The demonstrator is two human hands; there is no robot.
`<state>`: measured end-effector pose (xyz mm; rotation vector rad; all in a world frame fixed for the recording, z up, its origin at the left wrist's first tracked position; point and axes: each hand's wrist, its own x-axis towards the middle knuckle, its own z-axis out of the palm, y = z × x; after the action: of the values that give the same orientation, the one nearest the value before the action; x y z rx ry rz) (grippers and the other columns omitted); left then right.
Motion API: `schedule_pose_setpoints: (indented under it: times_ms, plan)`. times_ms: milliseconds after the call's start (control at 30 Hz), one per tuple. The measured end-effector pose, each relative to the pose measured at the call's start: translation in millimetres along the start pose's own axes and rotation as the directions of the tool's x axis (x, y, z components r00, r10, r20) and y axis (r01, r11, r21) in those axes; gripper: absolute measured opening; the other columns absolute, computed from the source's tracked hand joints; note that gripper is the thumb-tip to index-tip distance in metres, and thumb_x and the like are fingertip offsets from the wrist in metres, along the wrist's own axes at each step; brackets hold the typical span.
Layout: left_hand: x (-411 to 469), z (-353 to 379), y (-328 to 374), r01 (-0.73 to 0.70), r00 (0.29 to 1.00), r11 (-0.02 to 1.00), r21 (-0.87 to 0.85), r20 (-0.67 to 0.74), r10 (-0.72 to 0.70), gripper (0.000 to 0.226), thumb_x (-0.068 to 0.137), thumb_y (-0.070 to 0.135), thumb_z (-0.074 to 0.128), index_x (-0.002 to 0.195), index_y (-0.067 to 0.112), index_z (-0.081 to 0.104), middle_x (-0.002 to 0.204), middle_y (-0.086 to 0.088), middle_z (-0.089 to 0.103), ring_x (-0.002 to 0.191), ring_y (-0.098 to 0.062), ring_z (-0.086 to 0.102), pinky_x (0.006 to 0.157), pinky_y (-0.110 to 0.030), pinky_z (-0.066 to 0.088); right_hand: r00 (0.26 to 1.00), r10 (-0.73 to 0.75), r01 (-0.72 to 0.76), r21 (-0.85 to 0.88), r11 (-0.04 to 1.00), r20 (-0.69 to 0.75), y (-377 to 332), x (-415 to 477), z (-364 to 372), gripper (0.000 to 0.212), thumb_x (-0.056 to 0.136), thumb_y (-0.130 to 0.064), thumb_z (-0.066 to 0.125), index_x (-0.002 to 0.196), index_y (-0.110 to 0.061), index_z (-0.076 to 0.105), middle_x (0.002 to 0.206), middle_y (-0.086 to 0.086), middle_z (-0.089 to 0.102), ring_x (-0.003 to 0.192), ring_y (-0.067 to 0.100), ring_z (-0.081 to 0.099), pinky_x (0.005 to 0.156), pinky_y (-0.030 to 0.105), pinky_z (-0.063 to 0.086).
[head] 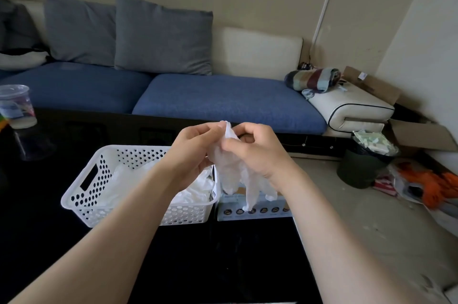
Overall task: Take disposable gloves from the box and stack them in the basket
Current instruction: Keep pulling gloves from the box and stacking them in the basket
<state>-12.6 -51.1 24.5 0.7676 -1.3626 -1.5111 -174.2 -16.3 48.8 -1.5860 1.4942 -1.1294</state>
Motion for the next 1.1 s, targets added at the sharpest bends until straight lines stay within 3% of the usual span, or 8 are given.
schedule_pose_setpoints:
  times_ms: [100,233,333,467,567,667,933,1100]
  plan:
    - [-2.5,-0.7,0.4,0.006,1.000,1.000,0.015,-0.023,-0.005,0.042,0.107,0.030,0.058,0.116,-0.010,0.069,0.093,-0.013,0.073,0.073,-0.017,0.066,0.060,-0.023,0.053,0.997,0.014,-0.018,-0.065,0.998,-0.071,0.2,4.3,6.5,0.020,0.075,-0.038,0.070,0.084,-0.021,0.075,0.077,0.003,0.074,0.068,0.010,0.062,0.069,0.030,0.049]
    - [-3.7,-5.5,1.3,-0.005,0.995,0.998,0.060,-0.099,0.011,0.040,0.102,0.031,0.067,0.115,-0.007,0.068,0.100,-0.024,0.072,0.085,-0.026,0.067,0.075,-0.038,0.055,0.993,0.002,-0.023,-0.180,0.983,-0.116,0.4,7.6,11.2,0.007,0.092,-0.028,0.069,0.088,-0.024,0.073,0.083,-0.010,0.073,0.075,0.006,0.064,0.065,0.023,0.044]
    - [-6.5,-10.4,5.5,-0.023,0.989,0.998,0.059,-0.146,0.031,0.040,0.102,0.029,0.067,0.116,-0.008,0.064,0.110,-0.028,0.073,0.090,-0.028,0.071,0.079,-0.043,0.059,0.992,-0.023,-0.011,-0.263,0.965,-0.126,-3.9,6.1,16.3,0.018,0.094,-0.012,0.062,0.096,-0.025,0.074,0.092,-0.008,0.075,0.082,0.007,0.067,0.061,0.021,0.043]
    - [-12.1,-14.5,14.4,-0.009,0.989,1.000,-0.005,-0.150,0.009,0.031,0.105,0.032,0.062,0.110,0.001,0.063,0.097,-0.016,0.070,0.085,-0.028,0.064,0.067,-0.037,0.053,0.996,0.002,-0.018,-0.176,0.984,-0.092,-15.6,3.1,19.9,0.029,0.092,-0.003,0.054,0.097,-0.022,0.076,0.088,-0.004,0.078,0.080,0.014,0.070,0.061,0.025,0.048]
    - [-15.6,-17.7,20.9,-0.007,0.986,0.999,-0.032,-0.166,0.002,0.025,0.106,0.034,0.060,0.102,0.010,0.062,0.092,-0.009,0.070,0.078,-0.020,0.064,0.062,-0.031,0.051,1.000,-0.025,0.025,-0.004,1.000,-0.005,-28.6,-4.6,21.7,0.021,0.091,-0.008,0.052,0.072,-0.009,0.062,0.068,-0.001,0.056,0.065,0.016,0.048,0.061,0.031,0.038]
    - [-18.6,-21.8,23.7,-0.004,0.982,1.000,-0.023,-0.189,-0.001,0.027,0.106,0.036,0.060,0.103,0.010,0.063,0.089,-0.011,0.066,0.072,-0.022,0.062,0.057,-0.032,0.050,0.997,-0.043,0.043,-0.010,0.999,0.065,-32.9,-10.9,22.5,0.039,0.090,-0.012,0.060,0.057,-0.019,0.042,0.061,-0.005,0.037,0.059,0.013,0.034,0.052,0.025,0.030]
    - [-27.9,-39.1,32.5,0.106,0.954,0.984,-0.144,-0.263,-0.141,0.024,0.105,0.033,0.063,0.109,0.009,0.064,0.083,-0.005,0.066,0.069,-0.016,0.063,0.058,-0.028,0.046,0.940,0.270,-0.272,-0.017,0.962,0.210,-24.1,-5.5,21.0,0.016,0.064,-0.011,0.058,0.052,-0.020,0.053,0.064,0.003,0.055,0.068,0.026,0.055,0.070,0.034,0.043]
    - [-27.3,-63.6,23.0,0.303,0.884,0.914,0.269,-0.437,-0.165,0.028,0.106,0.036,0.059,0.120,0.013,0.064,0.110,-0.010,0.067,0.095,-0.026,0.068,0.055,-0.031,0.058,0.881,0.447,-0.427,-0.148,0.892,0.156,-10.9,3.6,30.6,0.019,0.080,-0.020,0.063,0.095,-0.009,0.069,0.097,0.011,0.073,0.089,0.030,0.069,0.074,0.037,0.054]
